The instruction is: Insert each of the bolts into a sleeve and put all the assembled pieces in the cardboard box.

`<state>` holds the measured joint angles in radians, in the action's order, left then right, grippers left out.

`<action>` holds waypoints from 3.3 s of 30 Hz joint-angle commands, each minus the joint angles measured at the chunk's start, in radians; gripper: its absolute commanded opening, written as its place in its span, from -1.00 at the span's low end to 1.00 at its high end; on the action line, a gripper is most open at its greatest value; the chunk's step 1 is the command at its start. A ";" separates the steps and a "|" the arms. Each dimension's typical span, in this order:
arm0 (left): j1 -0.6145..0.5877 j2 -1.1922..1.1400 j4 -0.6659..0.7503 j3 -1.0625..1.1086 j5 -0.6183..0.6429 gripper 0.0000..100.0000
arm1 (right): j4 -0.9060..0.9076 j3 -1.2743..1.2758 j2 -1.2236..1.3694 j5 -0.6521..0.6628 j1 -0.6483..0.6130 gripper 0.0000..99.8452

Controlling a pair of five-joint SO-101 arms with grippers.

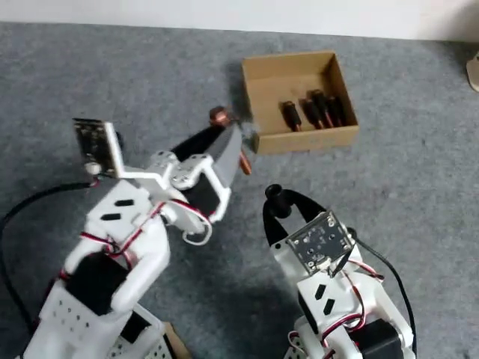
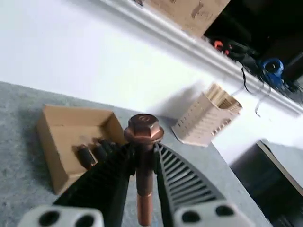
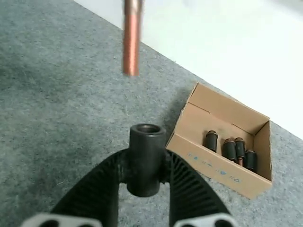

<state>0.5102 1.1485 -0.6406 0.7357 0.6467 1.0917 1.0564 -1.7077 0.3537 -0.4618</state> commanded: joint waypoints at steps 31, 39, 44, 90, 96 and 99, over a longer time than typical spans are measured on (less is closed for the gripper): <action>0.110 0.021 0.245 0.196 0.032 -0.99 | -0.005 -0.008 0.001 0.006 -0.012 -0.99; 0.145 0.022 0.275 0.232 -0.031 -0.99 | -0.005 -0.008 0.001 0.006 -0.012 -0.99; 0.182 0.022 0.264 0.252 -0.018 -0.99 | -0.007 -0.008 0.001 0.006 -0.008 -0.99; 0.300 0.022 -0.101 0.228 -0.054 -0.33 | -0.142 0.091 0.001 0.006 0.074 -0.99; 0.213 0.024 -0.101 0.225 -0.060 -0.36 | -0.140 0.091 -0.001 0.006 0.074 -0.99; 0.134 0.024 -0.101 0.222 -0.060 -0.36 | -0.140 0.091 -0.001 0.006 0.074 -0.99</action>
<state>0.7127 1.1577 -0.7572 0.9689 0.5884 0.9889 1.1592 -1.6985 0.3583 -0.3913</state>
